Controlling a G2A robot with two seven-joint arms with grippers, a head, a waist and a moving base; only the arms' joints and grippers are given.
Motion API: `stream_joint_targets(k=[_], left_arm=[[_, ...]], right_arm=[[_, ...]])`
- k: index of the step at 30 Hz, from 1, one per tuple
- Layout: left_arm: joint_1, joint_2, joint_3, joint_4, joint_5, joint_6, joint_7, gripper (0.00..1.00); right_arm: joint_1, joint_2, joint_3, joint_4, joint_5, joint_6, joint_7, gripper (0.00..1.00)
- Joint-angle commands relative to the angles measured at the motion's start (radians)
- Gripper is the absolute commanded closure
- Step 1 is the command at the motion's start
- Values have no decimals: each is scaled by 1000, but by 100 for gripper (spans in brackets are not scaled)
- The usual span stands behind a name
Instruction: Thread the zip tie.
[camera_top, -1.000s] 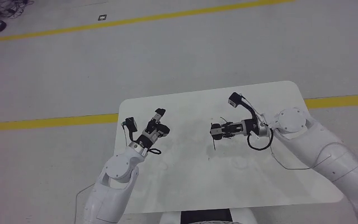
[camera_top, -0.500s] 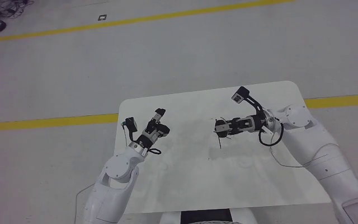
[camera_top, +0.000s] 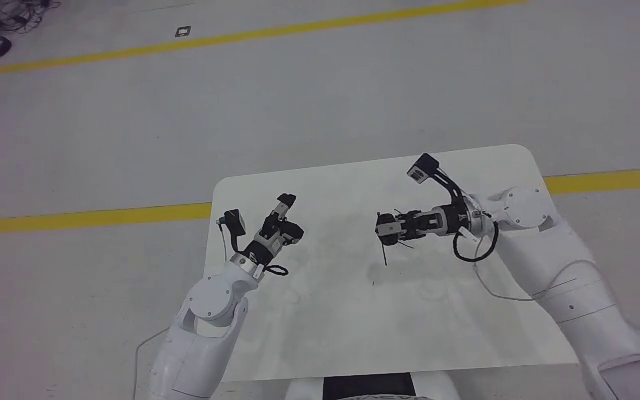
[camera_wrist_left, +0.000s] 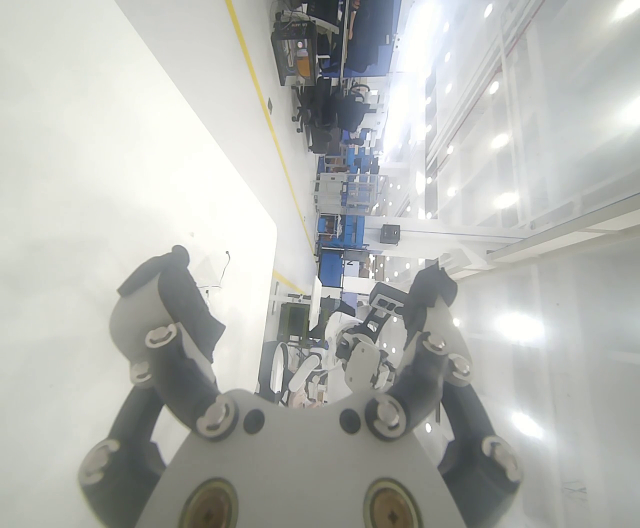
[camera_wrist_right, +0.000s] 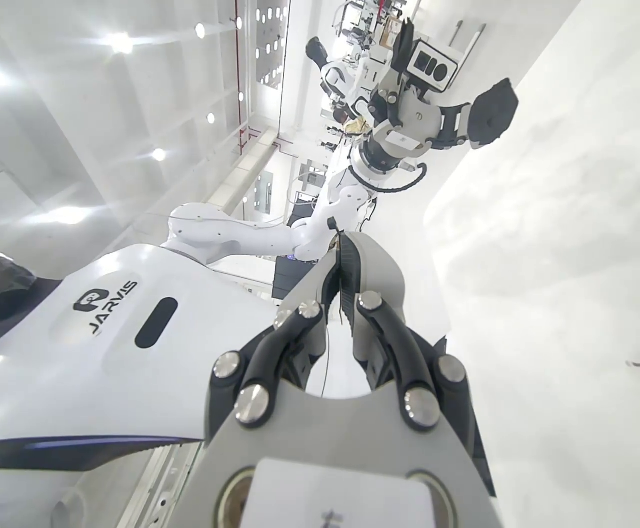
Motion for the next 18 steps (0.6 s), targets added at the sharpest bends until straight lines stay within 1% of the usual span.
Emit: stream_joint_targets(k=[1, 2, 3, 4, 6, 7, 9, 12, 18], left_arm=[[0, 0, 0, 0, 0, 0, 0, 0], [0, 0, 0, 0, 0, 0, 0, 0], [0, 0, 0, 0, 0, 0, 0, 0], [0, 0, 0, 0, 0, 0, 0, 0], [0, 0, 0, 0, 0, 0, 0, 0], [0, 0, 0, 0, 0, 0, 0, 0], [0, 0, 0, 0, 0, 0, 0, 0], [0, 0, 0, 0, 0, 0, 0, 0], [0, 0, 0, 0, 0, 0, 0, 0]], right_arm=[[-2, 0, 3, -6, -22, 0, -26, 100], [-9, -1, 4, -15, -36, 0, -43, 100], [-15, -3, 11, -32, -17, 0, -51, 100], [-24, -6, 26, -48, 1, 0, -39, 100], [-35, -12, 57, -61, 3, 0, -25, 100], [-45, -19, 79, -69, 6, 0, -2, 100], [-55, -29, 98, -80, -17, 0, 0, 100], [-63, -49, 118, -68, -34, 0, 0, 100], [-53, -81, 134, -54, -86, 0, 0, 100]])
